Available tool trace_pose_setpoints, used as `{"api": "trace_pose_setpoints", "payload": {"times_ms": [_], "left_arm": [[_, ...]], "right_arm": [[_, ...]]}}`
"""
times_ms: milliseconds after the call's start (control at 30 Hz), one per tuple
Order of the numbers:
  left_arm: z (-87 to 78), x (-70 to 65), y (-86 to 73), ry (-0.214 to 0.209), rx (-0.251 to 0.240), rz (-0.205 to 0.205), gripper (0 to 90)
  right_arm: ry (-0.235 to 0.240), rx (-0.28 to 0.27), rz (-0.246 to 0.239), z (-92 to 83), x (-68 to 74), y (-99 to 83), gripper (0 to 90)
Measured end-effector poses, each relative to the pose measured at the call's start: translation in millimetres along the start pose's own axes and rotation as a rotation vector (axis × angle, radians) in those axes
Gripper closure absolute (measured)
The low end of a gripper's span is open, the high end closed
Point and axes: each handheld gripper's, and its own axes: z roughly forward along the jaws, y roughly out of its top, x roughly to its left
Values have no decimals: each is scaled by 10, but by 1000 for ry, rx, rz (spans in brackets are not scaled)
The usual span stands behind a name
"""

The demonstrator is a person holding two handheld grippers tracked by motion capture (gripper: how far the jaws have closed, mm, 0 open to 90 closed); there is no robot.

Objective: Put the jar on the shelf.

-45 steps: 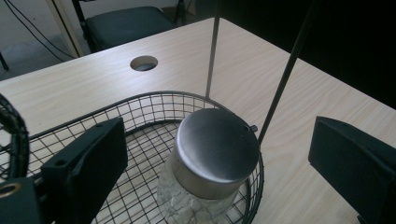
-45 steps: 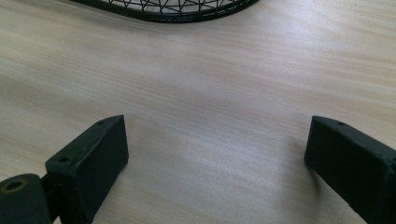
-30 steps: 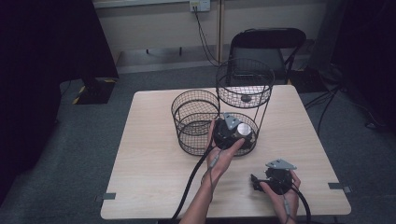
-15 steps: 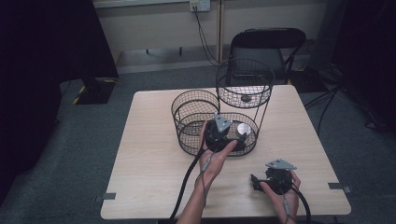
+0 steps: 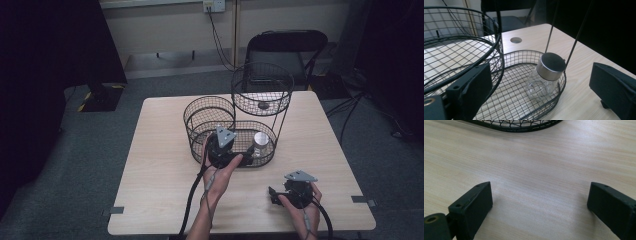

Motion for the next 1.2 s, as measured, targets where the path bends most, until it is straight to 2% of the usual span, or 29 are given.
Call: {"api": "trace_pose_setpoints", "payload": {"times_ms": [433,600,667,833,1200], "left_arm": [[-329,128,-88,34,-60,-48,40],[-430,196,-136,54,-52,-82,40],[-465,228,-166,53,-39,-98,40],[-526,281,-248,81,-16,-133,44],[-722,372,-400,128,-5,-137,46]], "right_arm": [[0,0,0,0,0,0,51],[0,0,0,0,0,0,51],[0,0,0,0,0,0,51],[0,0,0,0,1,1,50],[0,1,1,0,1,1,50]]}}
